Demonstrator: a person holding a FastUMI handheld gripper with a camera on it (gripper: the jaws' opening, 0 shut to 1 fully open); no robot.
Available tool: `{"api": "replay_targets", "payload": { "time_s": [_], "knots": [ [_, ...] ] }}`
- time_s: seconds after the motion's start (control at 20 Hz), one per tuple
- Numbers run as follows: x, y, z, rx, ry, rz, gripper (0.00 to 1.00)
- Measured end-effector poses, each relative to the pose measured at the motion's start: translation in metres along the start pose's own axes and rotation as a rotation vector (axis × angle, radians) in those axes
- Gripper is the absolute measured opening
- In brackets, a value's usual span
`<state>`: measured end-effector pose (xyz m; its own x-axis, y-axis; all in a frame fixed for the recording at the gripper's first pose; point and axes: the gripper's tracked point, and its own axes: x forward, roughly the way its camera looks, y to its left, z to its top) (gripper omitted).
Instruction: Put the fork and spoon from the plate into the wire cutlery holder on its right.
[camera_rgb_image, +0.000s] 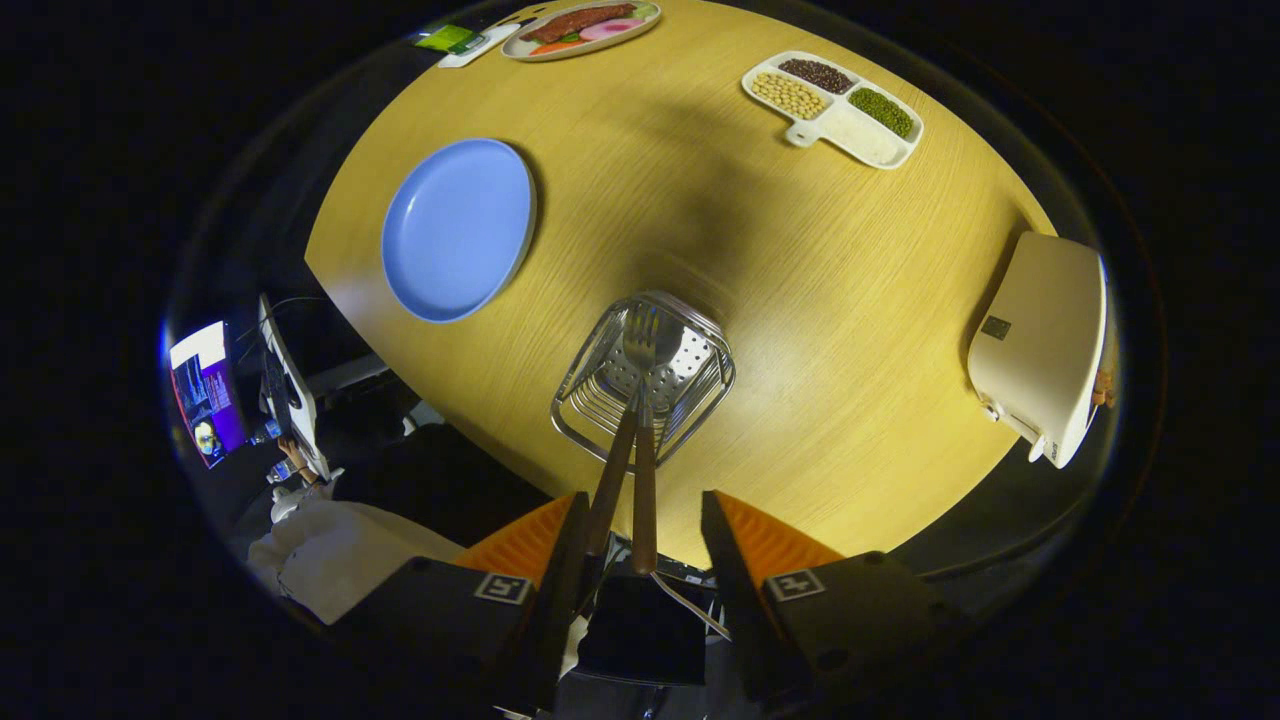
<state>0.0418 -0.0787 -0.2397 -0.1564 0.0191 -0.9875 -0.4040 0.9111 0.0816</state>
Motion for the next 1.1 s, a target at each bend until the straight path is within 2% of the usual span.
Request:
{"api": "replay_targets", "payload": {
  "time_s": [0.05, 0.15, 0.4, 0.8, 0.95, 1.1],
  "knots": [
    [-0.006, 0.004, 0.001, 0.01, -0.033, 0.015, 0.83],
    [-0.017, 0.011, 0.001, 0.037, -0.1, 0.04, 0.99],
    [-0.051, 0.021, -0.011, 0.076, -0.281, 0.039, 0.99],
    [-0.108, 0.041, -0.026, 0.163, -0.648, 0.017, 1.0],
    [-0.132, 0.047, -0.03, 0.205, -0.783, -0.012, 1.0],
    [-0.16, 0.046, -0.034, 0.225, -0.95, -0.075, 1.0]
  ]
}}
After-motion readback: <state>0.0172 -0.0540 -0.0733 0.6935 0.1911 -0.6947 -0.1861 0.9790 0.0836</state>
